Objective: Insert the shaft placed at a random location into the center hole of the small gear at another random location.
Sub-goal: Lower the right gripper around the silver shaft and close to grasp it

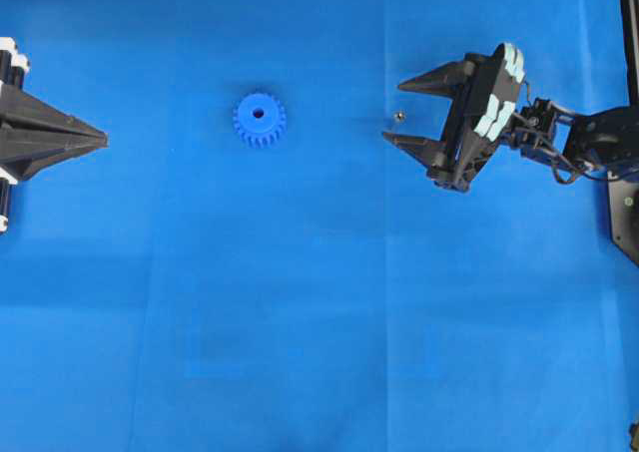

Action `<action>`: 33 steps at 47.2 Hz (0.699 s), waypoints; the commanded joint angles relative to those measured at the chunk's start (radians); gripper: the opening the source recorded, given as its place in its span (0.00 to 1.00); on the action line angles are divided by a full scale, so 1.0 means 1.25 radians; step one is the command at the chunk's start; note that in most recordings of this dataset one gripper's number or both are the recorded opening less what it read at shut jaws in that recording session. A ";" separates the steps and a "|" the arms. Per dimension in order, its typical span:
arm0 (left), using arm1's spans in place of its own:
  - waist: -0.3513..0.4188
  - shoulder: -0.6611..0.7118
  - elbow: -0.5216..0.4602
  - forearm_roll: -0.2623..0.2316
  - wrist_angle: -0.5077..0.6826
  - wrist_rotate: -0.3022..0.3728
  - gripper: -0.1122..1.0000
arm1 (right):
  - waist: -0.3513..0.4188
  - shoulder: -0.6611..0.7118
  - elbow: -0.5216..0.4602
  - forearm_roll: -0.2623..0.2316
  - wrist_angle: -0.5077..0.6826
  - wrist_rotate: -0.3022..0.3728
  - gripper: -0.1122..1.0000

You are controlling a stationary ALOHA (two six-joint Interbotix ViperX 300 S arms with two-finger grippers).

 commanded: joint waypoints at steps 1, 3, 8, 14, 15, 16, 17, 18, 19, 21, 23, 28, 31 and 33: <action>0.009 0.001 -0.009 0.000 -0.002 -0.001 0.10 | 0.002 0.006 -0.009 0.001 -0.016 0.005 0.75; 0.012 0.002 -0.007 0.000 -0.002 -0.001 0.10 | 0.001 0.010 -0.009 0.001 -0.021 0.007 0.74; 0.017 0.002 -0.007 0.000 -0.001 -0.002 0.10 | 0.001 0.011 -0.004 0.001 -0.023 0.012 0.69; 0.017 0.002 -0.007 0.000 0.002 -0.002 0.10 | 0.004 0.011 -0.002 0.000 -0.023 0.012 0.57; 0.016 0.002 -0.007 0.000 0.002 -0.002 0.10 | 0.004 0.011 -0.002 0.000 -0.023 0.011 0.55; 0.017 0.002 -0.007 0.000 0.004 -0.002 0.10 | 0.005 0.011 -0.002 -0.001 -0.025 0.011 0.52; 0.017 0.002 -0.007 0.000 0.004 -0.002 0.10 | 0.005 0.011 -0.002 -0.002 -0.026 0.011 0.48; 0.016 0.002 -0.007 0.000 0.002 -0.002 0.10 | 0.006 0.011 -0.002 -0.004 -0.027 0.011 0.45; 0.017 0.002 -0.007 0.000 0.004 -0.002 0.10 | 0.007 0.011 -0.002 -0.005 -0.028 0.011 0.41; 0.017 0.002 -0.007 0.000 0.004 -0.002 0.10 | 0.010 0.011 -0.002 -0.006 -0.029 0.011 0.33; 0.017 0.001 -0.007 0.000 0.004 -0.002 0.10 | 0.011 0.011 -0.001 -0.006 -0.028 0.011 0.24; 0.017 0.002 -0.007 0.000 0.004 -0.002 0.10 | 0.013 0.011 -0.001 -0.009 -0.026 0.011 0.12; 0.017 0.002 -0.007 0.000 0.005 -0.002 0.10 | 0.015 0.011 -0.001 -0.009 -0.025 0.011 0.12; 0.017 0.002 -0.007 0.000 0.006 -0.002 0.10 | 0.015 0.011 -0.001 -0.009 -0.025 0.011 0.12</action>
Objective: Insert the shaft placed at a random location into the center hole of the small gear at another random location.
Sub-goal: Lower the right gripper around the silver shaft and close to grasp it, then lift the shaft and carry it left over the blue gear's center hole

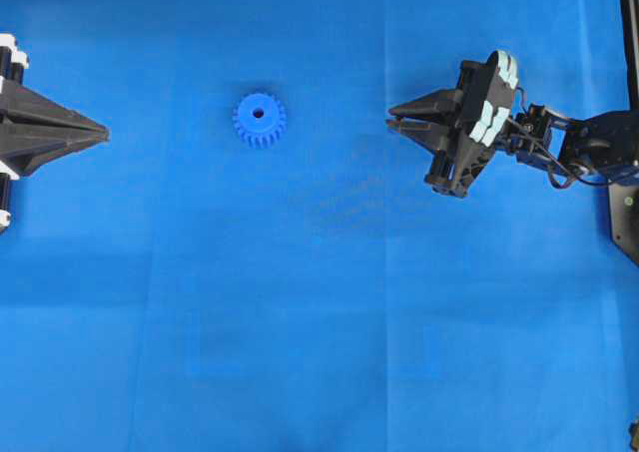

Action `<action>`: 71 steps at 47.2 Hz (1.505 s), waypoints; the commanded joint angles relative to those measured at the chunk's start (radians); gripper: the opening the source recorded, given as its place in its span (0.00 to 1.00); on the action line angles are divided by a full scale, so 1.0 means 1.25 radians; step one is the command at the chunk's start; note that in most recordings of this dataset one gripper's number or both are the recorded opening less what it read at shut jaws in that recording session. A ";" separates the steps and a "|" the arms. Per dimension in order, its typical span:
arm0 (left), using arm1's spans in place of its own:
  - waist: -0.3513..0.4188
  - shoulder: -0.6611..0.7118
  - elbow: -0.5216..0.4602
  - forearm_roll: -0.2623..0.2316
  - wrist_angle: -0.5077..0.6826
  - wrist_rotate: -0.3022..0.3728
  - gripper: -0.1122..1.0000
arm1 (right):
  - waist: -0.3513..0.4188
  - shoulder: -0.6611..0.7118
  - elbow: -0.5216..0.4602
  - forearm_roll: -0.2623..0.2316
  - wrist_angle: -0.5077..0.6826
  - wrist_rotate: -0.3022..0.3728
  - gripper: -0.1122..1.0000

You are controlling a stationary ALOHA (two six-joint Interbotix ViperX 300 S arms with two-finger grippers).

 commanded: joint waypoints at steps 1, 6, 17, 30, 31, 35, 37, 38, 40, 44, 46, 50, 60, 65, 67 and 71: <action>0.002 0.001 -0.009 0.000 -0.002 -0.001 0.10 | 0.004 -0.007 -0.004 -0.002 -0.005 0.000 0.12; 0.002 0.002 -0.009 0.000 0.000 -0.001 0.10 | 0.004 -0.007 -0.005 -0.002 -0.004 0.000 0.12; 0.002 0.002 -0.009 0.000 0.002 -0.012 0.10 | 0.004 -0.056 -0.010 0.001 0.032 -0.005 0.12; 0.002 0.001 -0.009 0.000 0.010 -0.013 0.10 | -0.002 -0.207 -0.023 0.001 0.184 -0.049 0.12; 0.002 0.002 -0.009 -0.001 0.010 -0.013 0.10 | -0.002 -0.214 -0.025 0.001 0.195 -0.053 0.12; 0.002 0.002 -0.009 0.000 0.012 -0.013 0.10 | -0.002 -0.232 -0.032 0.001 0.228 -0.063 0.12; 0.001 0.001 -0.009 0.000 0.012 -0.013 0.10 | -0.002 -0.232 -0.036 0.001 0.234 -0.064 0.12; 0.002 0.002 -0.009 0.000 0.015 -0.013 0.10 | -0.002 -0.232 -0.036 0.001 0.236 -0.065 0.12; 0.002 0.002 -0.009 0.000 0.015 -0.013 0.10 | -0.002 -0.228 -0.039 0.001 0.237 -0.065 0.12; 0.002 0.001 -0.009 0.000 0.017 -0.013 0.10 | -0.002 -0.226 -0.043 0.001 0.239 -0.065 0.12; 0.002 0.002 -0.009 0.000 0.017 -0.013 0.10 | -0.002 -0.223 -0.044 0.001 0.239 -0.065 0.12; 0.001 0.002 -0.009 0.000 0.017 -0.013 0.10 | -0.002 -0.220 -0.049 0.001 0.241 -0.065 0.12; 0.001 0.002 -0.009 0.000 0.017 -0.015 0.10 | -0.002 -0.188 -0.097 0.001 0.243 -0.065 0.12; 0.001 0.002 -0.009 0.000 0.018 -0.015 0.10 | -0.002 -0.151 -0.146 -0.002 0.252 -0.066 0.12; 0.002 0.002 -0.009 0.000 0.018 -0.015 0.10 | -0.002 -0.136 -0.167 -0.001 0.259 -0.067 0.12; 0.002 0.002 -0.009 0.000 0.017 -0.015 0.10 | -0.002 -0.106 -0.214 -0.002 0.275 -0.069 0.12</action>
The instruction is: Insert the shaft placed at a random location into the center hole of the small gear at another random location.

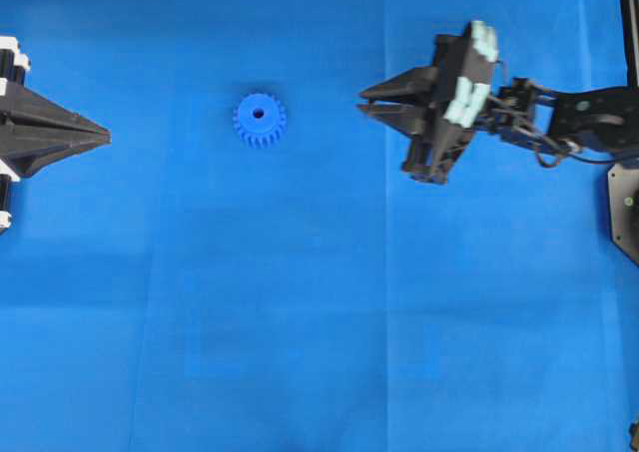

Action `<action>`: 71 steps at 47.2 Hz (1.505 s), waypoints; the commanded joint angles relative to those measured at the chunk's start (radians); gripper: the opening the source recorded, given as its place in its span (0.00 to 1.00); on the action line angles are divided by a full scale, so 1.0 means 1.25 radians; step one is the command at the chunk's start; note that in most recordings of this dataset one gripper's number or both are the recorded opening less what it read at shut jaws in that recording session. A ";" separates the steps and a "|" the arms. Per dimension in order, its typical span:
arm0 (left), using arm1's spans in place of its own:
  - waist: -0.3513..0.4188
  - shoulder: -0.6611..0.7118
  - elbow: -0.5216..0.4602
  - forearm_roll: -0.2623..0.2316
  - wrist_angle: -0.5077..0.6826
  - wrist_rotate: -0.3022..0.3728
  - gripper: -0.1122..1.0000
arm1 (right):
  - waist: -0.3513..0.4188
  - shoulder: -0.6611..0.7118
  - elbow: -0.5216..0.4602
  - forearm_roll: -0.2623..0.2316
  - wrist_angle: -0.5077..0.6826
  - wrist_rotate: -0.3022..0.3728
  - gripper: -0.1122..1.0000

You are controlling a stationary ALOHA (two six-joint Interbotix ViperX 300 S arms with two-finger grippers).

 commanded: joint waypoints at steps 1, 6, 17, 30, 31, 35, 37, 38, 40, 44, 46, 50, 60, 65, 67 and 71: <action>0.002 0.002 -0.009 0.000 -0.005 -0.001 0.10 | -0.001 0.025 -0.070 -0.002 0.012 -0.001 0.12; 0.002 0.002 -0.009 0.000 -0.004 -0.001 0.10 | -0.002 0.060 -0.130 -0.004 0.034 -0.002 0.12; 0.002 0.004 -0.009 0.000 -0.004 -0.001 0.10 | -0.001 0.128 -0.252 -0.015 0.087 -0.004 0.12; 0.001 0.002 -0.009 0.000 -0.004 -0.002 0.10 | -0.001 0.172 -0.340 -0.020 0.125 -0.004 0.12; 0.002 0.002 -0.009 0.000 -0.002 -0.002 0.10 | -0.002 0.172 -0.342 -0.020 0.126 -0.002 0.12; 0.002 0.002 -0.009 0.000 -0.002 -0.002 0.10 | -0.001 0.177 -0.351 -0.020 0.131 -0.004 0.12; 0.002 0.002 -0.009 0.000 -0.002 -0.002 0.10 | -0.001 0.179 -0.352 -0.020 0.131 -0.004 0.12; 0.001 0.002 -0.009 0.000 -0.004 -0.002 0.10 | -0.001 0.180 -0.355 -0.020 0.131 -0.004 0.12; 0.002 0.002 -0.009 0.000 -0.002 -0.002 0.10 | -0.001 0.182 -0.355 -0.020 0.131 -0.004 0.12; 0.002 0.002 -0.009 0.000 -0.002 -0.002 0.10 | -0.001 0.187 -0.355 -0.020 0.129 -0.004 0.12; 0.001 0.002 -0.009 0.000 -0.004 -0.002 0.10 | -0.001 0.190 -0.355 -0.020 0.128 -0.002 0.12; 0.002 0.002 -0.007 0.000 -0.002 -0.002 0.10 | -0.001 0.201 -0.356 -0.020 0.126 -0.001 0.12; 0.001 0.002 -0.009 0.000 -0.002 -0.002 0.10 | 0.004 0.225 -0.356 -0.017 0.103 0.000 0.12; 0.002 0.002 -0.009 0.000 -0.002 -0.002 0.10 | 0.006 0.231 -0.356 -0.017 0.099 0.000 0.12; 0.002 0.002 -0.009 0.000 -0.002 -0.002 0.10 | 0.006 0.234 -0.356 -0.016 0.098 0.001 0.12; 0.002 0.002 -0.009 0.000 -0.004 -0.002 0.10 | 0.005 0.242 -0.356 -0.015 0.096 0.002 0.12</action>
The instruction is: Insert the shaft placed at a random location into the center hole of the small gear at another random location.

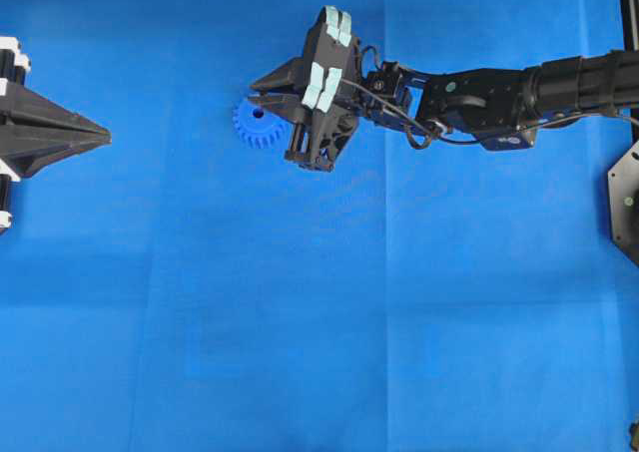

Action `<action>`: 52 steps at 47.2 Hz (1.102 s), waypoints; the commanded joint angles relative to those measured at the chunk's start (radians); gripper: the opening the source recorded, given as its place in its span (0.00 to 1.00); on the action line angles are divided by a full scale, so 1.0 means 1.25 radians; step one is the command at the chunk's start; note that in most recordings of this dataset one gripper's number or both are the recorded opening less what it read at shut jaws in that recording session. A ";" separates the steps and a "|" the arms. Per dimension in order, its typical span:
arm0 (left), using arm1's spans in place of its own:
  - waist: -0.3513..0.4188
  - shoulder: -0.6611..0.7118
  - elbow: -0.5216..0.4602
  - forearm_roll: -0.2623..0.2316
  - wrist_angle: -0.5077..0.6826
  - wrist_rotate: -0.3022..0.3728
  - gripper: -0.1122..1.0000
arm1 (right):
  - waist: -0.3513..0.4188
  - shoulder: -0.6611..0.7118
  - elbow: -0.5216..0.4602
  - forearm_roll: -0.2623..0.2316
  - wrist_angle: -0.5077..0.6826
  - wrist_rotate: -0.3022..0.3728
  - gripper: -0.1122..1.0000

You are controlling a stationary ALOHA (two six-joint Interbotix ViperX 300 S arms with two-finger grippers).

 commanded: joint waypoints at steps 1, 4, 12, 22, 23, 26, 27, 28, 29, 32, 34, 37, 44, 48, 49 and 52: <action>0.001 0.004 -0.009 0.000 -0.005 -0.001 0.10 | 0.001 -0.009 -0.018 0.004 -0.011 0.002 0.12; 0.001 0.004 -0.009 0.000 -0.004 -0.001 0.10 | 0.001 -0.005 -0.018 0.004 -0.012 0.002 0.12; 0.001 0.004 -0.009 0.000 -0.005 -0.001 0.10 | 0.001 -0.002 -0.017 0.005 -0.012 0.002 0.12; 0.001 0.004 -0.009 0.000 -0.004 -0.001 0.10 | 0.002 -0.004 -0.017 0.005 -0.011 0.004 0.12; 0.001 0.004 -0.009 0.000 -0.004 -0.001 0.10 | 0.001 -0.004 -0.018 0.005 -0.011 0.004 0.12; 0.001 0.002 -0.009 0.000 -0.004 -0.001 0.10 | 0.002 -0.007 -0.017 0.005 -0.011 0.004 0.12; 0.001 0.004 -0.009 0.000 -0.004 -0.001 0.10 | 0.001 -0.009 -0.018 0.005 -0.010 0.002 0.12; 0.001 0.004 -0.009 0.000 -0.004 -0.001 0.10 | 0.001 -0.011 -0.018 0.005 -0.009 0.001 0.12; 0.001 0.004 -0.009 0.000 -0.005 -0.001 0.10 | 0.001 -0.016 -0.018 0.004 -0.009 0.001 0.12; 0.001 0.004 -0.009 0.000 -0.005 -0.001 0.10 | 0.002 -0.029 -0.016 0.001 -0.007 -0.002 0.12; 0.001 0.004 -0.009 0.000 -0.004 -0.001 0.10 | 0.002 -0.040 -0.013 -0.001 -0.006 -0.004 0.12; 0.001 0.004 -0.009 0.000 -0.004 -0.001 0.10 | 0.002 -0.060 -0.010 -0.002 -0.005 -0.010 0.12; 0.001 0.004 -0.009 0.000 -0.005 -0.009 0.10 | 0.002 -0.086 -0.009 -0.004 0.002 -0.032 0.12; 0.001 0.004 -0.009 0.000 -0.004 -0.015 0.10 | 0.001 -0.086 -0.010 -0.002 0.005 -0.033 0.12; 0.001 0.004 -0.009 0.000 -0.004 -0.016 0.10 | 0.002 -0.086 -0.010 -0.002 0.005 -0.033 0.12; 0.001 0.004 -0.009 0.000 -0.004 -0.016 0.10 | 0.002 -0.086 -0.010 -0.002 0.005 -0.033 0.12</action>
